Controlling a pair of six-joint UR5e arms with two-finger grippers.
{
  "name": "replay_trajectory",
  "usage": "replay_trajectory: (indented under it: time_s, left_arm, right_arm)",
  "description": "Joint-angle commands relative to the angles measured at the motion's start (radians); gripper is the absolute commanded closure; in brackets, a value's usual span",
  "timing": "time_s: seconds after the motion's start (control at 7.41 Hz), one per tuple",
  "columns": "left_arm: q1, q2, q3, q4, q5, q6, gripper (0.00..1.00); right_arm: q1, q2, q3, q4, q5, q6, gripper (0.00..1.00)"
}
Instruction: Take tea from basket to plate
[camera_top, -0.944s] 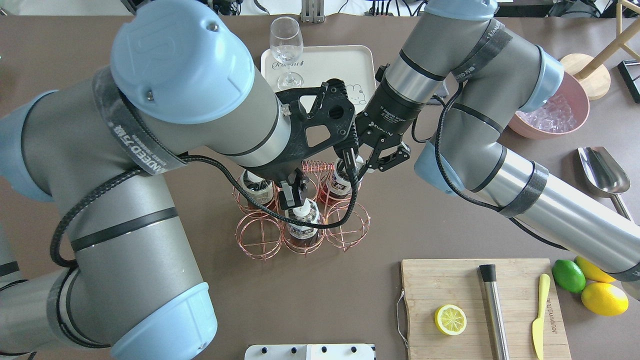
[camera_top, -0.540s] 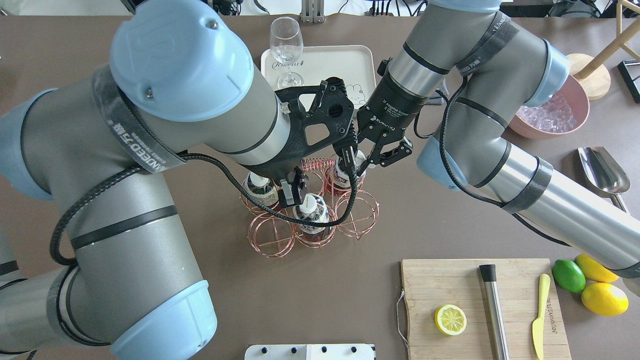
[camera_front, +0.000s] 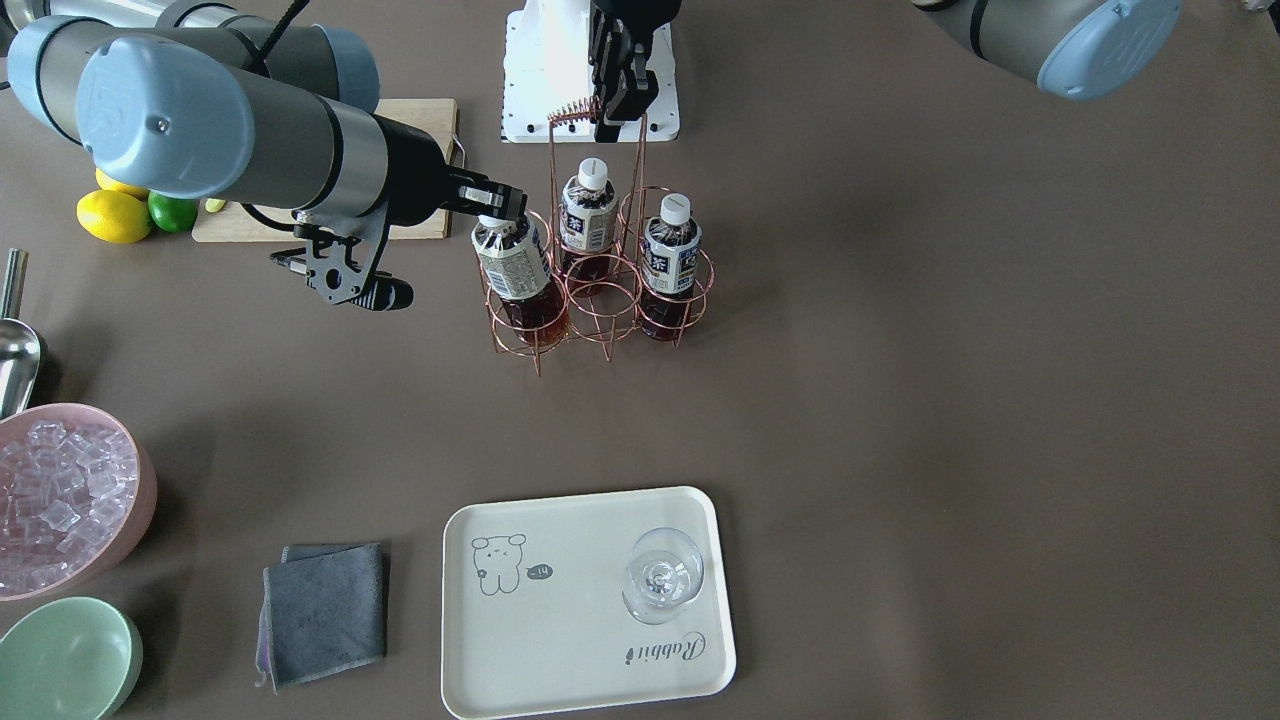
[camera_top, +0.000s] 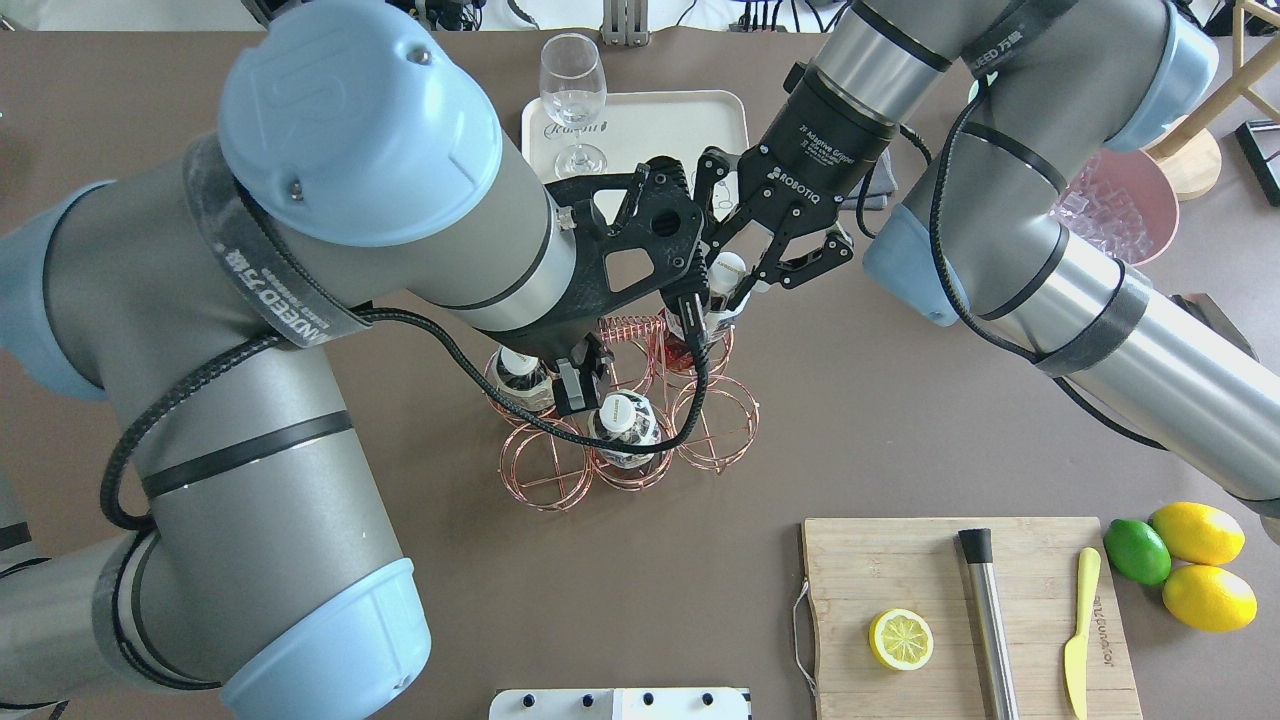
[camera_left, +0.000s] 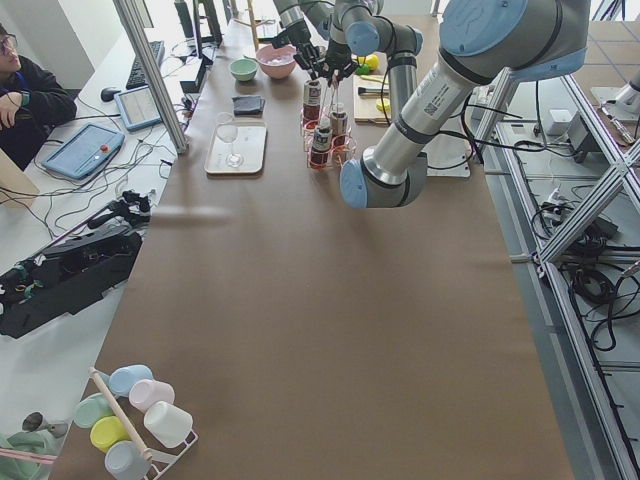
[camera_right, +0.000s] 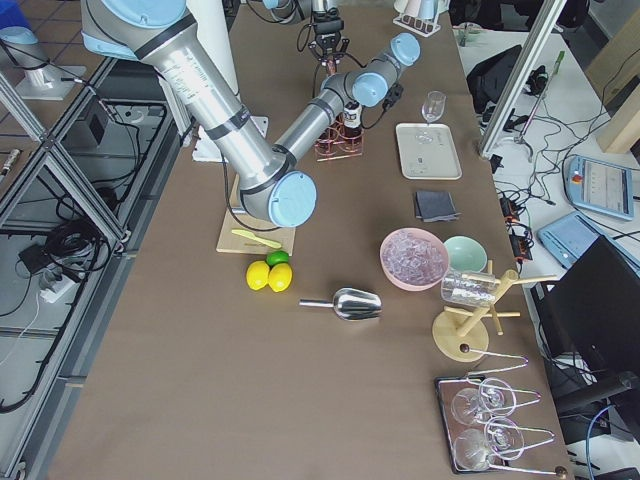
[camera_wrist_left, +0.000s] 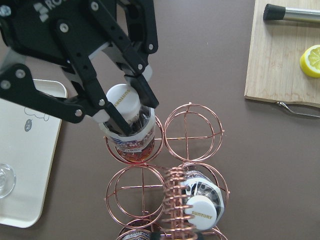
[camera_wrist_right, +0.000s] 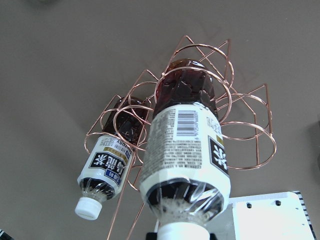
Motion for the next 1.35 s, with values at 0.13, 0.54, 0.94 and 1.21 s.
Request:
replay_trajectory:
  time_s: [0.13,0.54,0.94,1.21]
  left_arm:
    - [-0.015,0.013,0.003,-0.018,-0.001,0.005,1.00]
    - [-0.027,0.019,0.006,-0.026,-0.001,0.005,1.00]
    - [-0.093,0.010,0.002,-0.017,-0.004,0.006,1.00]
    - [-0.147,0.007,-0.017,0.005,-0.048,0.014,1.00]
  right_arm:
    - [0.102,0.039,0.009,-0.041,0.118,0.002,1.00]
    - [0.150,0.109,-0.063,-0.069,0.131,0.002,1.00]
    - [0.194,0.195,-0.279,-0.060,0.118,-0.059,1.00]
    - [0.225,0.233,-0.421,-0.060,0.094,-0.167,1.00]
